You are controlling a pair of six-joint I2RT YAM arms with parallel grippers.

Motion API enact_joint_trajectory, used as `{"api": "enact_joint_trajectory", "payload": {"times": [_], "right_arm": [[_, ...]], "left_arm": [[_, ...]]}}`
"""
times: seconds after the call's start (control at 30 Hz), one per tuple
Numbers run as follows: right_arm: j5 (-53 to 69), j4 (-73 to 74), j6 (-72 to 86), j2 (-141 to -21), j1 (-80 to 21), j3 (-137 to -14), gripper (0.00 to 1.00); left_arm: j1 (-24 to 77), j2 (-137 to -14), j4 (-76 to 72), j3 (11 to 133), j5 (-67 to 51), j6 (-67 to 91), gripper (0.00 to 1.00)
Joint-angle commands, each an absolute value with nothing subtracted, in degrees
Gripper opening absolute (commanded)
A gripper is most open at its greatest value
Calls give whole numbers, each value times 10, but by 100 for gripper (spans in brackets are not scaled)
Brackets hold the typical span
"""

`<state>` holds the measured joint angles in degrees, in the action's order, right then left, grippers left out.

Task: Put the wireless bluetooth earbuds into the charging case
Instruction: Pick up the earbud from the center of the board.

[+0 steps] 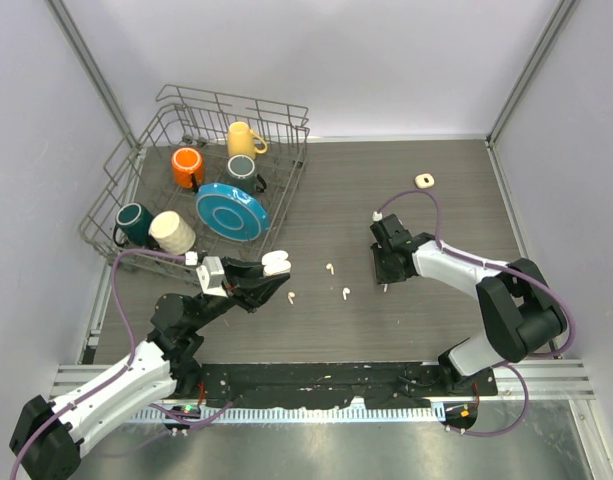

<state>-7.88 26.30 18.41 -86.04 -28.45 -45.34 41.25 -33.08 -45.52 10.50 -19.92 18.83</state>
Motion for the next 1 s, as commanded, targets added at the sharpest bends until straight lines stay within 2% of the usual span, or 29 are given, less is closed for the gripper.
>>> {"api": "enact_joint_trajectory", "payload": {"times": [0.0, 0.17, 0.53, 0.97], "right_arm": [[-90, 265, 185, -814, -294, -473, 1], [-93, 237, 189, -759, -316, -485, 1], [-260, 109, 225, -584, -475, -492, 1], [-245, -28, 241, -531, -572, -533, 1]], "left_arm": [[414, -322, -472, 115, -188, 180, 0], [415, -321, -472, 114, -185, 181, 0], [414, -336, -492, 116, -179, 182, 0], [415, -352, -502, 123, -197, 184, 0]]}}
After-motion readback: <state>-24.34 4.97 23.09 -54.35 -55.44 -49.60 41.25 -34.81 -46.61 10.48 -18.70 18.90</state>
